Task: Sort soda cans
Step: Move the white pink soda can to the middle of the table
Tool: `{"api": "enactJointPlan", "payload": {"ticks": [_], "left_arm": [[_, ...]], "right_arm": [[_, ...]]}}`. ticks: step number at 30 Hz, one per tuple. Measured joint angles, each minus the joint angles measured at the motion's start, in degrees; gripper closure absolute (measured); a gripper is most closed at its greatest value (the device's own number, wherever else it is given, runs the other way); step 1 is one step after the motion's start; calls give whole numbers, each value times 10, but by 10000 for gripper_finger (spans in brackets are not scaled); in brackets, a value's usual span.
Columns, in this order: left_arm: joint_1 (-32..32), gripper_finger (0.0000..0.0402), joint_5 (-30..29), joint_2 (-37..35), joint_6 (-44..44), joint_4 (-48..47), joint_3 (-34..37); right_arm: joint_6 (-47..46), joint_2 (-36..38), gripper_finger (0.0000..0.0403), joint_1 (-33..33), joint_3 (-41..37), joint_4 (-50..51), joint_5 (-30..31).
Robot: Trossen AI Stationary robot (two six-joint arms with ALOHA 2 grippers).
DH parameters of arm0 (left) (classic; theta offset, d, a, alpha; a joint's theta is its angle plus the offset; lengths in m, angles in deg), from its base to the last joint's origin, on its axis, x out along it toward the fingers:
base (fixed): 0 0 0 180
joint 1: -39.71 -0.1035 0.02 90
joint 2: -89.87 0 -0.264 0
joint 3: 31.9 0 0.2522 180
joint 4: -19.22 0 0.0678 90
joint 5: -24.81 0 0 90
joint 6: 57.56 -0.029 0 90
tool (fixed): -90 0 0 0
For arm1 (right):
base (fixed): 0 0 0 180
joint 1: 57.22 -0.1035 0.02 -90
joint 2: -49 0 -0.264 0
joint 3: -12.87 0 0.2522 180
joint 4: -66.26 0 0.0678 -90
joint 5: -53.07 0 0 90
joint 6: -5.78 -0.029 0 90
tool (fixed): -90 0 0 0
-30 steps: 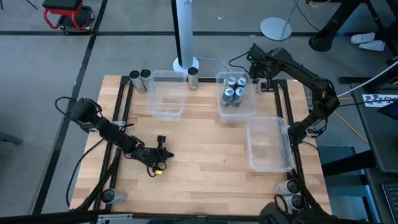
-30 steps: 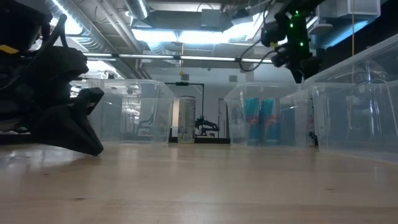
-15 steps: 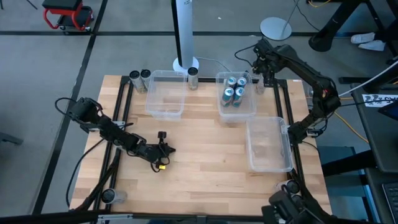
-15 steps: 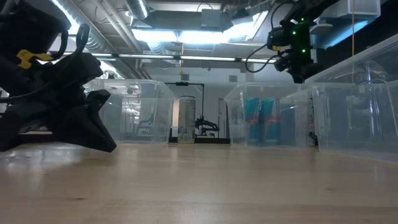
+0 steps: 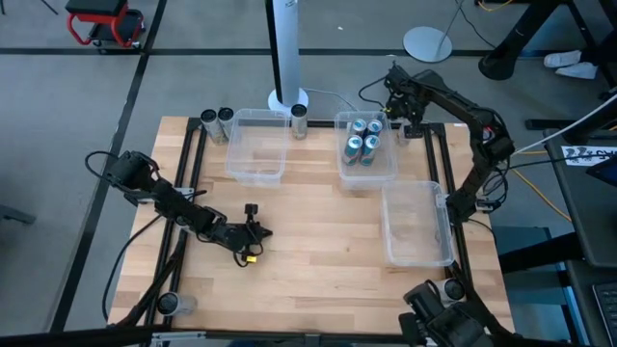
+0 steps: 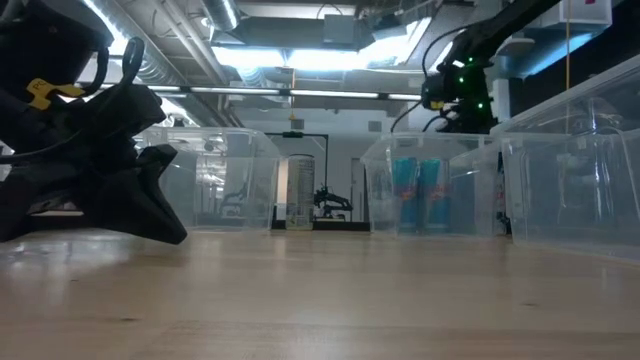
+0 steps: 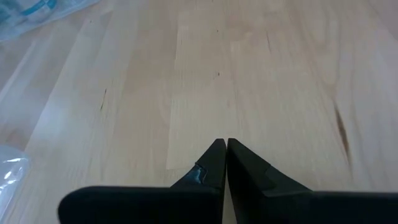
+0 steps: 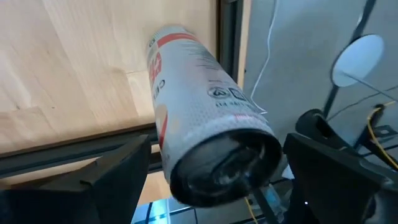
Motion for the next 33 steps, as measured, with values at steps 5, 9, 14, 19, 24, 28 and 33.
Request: {"api": "enactJointPlan", "payload": {"ticks": [5, 9, 14, 19, 24, 28, 33], "left_arm": [[0, 394, 0, 0, 0, 0, 0], [0, 394, 0, 0, 0, 0, 0], [0, 394, 0, -1, 0, 1, 0], [0, 394, 0, -1, 0, 1, 0], [0, 394, 0, -1, 7, 1, 0], [0, 394, 0, -1, 20, 1, 0], [1, 394, 0, -1, 22, 0, 0]], "right_arm": [[3, -14, 34, 0, 0, 0, -3], [13, -13, 66, 0, 0, 0, -4], [17, -12, 156, -1, 1, 2, -7], [17, -11, 158, -1, 1, 10, -4], [13, 6, 158, -13, -1, 39, 1], [1, 38, 158, -34, -1, 44, 5], [-27, 85, 158, -81, 7, 87, 7]]}}
